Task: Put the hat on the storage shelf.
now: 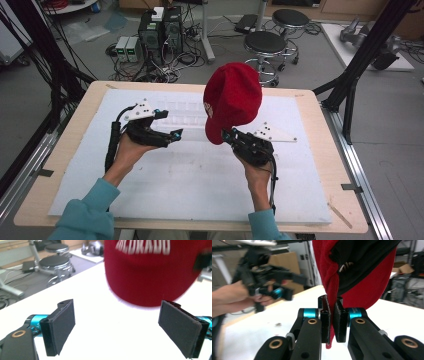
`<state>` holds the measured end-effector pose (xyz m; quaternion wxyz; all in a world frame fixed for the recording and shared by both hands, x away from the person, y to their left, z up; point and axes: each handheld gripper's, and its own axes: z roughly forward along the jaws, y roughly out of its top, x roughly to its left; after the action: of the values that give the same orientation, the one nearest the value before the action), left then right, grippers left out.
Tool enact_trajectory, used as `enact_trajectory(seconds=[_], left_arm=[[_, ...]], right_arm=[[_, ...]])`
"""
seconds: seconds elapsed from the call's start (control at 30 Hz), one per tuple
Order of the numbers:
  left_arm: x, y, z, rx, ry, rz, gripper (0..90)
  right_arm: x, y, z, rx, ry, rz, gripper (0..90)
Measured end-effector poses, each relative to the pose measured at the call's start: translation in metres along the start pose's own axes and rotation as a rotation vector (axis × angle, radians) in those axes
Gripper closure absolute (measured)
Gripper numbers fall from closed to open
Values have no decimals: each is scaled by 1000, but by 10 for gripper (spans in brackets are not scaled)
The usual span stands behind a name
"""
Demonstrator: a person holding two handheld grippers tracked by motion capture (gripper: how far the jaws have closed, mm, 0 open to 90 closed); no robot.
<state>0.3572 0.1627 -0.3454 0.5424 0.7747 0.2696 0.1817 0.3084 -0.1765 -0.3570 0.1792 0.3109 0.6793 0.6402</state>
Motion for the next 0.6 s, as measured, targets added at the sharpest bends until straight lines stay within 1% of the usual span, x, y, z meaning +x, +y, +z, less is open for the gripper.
enact_trajectory(seconds=[0.03,0.07,0.13,0.17,0.2,0.23,0.33,0.37,0.43,0.47,0.53,0.57,0.6], left_arm=[[2,-4,-4,2,5,7,144],[6,-13,-12,12,14,16,144],[10,-22,-21,9,29,32,144],[12,-27,-27,18,40,43,144],[12,-27,-27,18,40,43,144],[16,-40,-36,36,72,53,143],[23,-64,-52,41,99,19,142],[25,-71,-57,47,108,9,142],[29,-86,-66,42,121,-2,141],[29,-86,-66,42,121,-2,141],[34,-103,-78,43,142,-15,141],[34,-103,-78,43,142,-15,141],[36,-112,-84,42,154,-24,141]], right_arm=[[-2,1,0,-1,-9,-9,862],[-4,1,0,2,-15,-12,861],[-8,2,0,9,-36,-24,861],[-10,3,1,11,-48,-31,861],[-12,3,2,12,-53,-35,861],[-13,4,3,15,-61,-43,861],[-16,7,6,18,-81,-65,861],[-18,9,8,19,-88,-81,861],[-21,12,11,20,-100,-99,861],[-21,12,11,20,-100,-99,861],[-27,15,16,20,-111,-105,861],[-29,16,19,19,-115,-114,861],[-31,15,21,23,-116,-111,861]])
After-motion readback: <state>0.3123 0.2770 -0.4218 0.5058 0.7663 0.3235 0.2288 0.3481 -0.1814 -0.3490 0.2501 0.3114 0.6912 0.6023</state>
